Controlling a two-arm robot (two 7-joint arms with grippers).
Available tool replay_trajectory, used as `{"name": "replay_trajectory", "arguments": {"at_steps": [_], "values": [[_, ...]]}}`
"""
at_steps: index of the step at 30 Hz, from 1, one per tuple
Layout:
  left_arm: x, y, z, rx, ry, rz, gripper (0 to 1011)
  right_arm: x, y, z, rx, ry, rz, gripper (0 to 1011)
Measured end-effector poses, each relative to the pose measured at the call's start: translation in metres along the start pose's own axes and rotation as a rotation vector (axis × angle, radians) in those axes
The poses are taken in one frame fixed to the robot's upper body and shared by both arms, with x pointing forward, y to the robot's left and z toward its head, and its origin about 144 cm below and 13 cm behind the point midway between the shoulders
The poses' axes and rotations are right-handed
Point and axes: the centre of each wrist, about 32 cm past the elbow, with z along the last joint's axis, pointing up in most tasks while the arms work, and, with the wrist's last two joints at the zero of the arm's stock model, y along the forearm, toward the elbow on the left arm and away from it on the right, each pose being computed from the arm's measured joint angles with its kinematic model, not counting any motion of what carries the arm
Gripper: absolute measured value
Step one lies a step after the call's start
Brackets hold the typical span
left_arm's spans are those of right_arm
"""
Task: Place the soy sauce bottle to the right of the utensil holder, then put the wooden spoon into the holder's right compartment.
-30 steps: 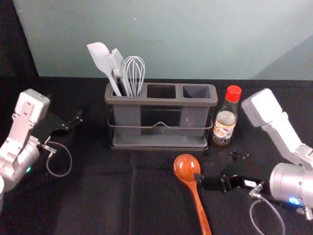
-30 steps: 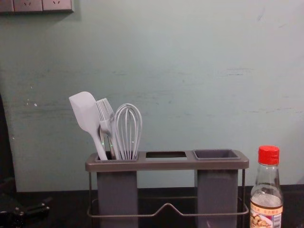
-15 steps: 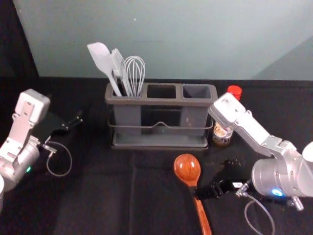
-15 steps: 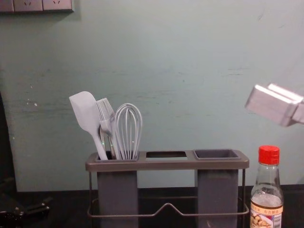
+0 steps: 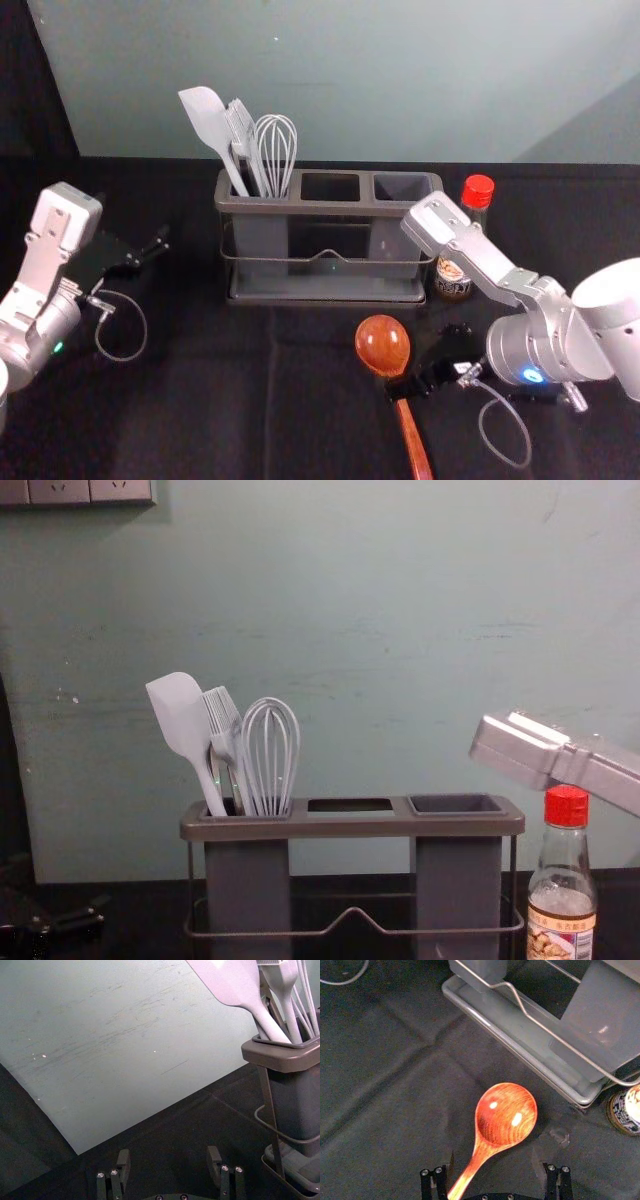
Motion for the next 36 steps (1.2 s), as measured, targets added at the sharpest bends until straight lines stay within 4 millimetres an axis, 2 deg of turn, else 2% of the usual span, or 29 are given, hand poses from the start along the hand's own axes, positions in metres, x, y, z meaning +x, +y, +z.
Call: {"name": "replay_trajectory", "arguments": {"at_steps": [11,36], "values": [[0.0,0.0,0.0,0.0,0.0,0.0,1005,0.006,0.015,0.01,-0.009,0.002,0.0,1002],[0.0,0.0,0.0,0.0,0.0,0.0,1005,0.002,0.034,0.025,-0.012,-0.003,-0.034,1003]]}}
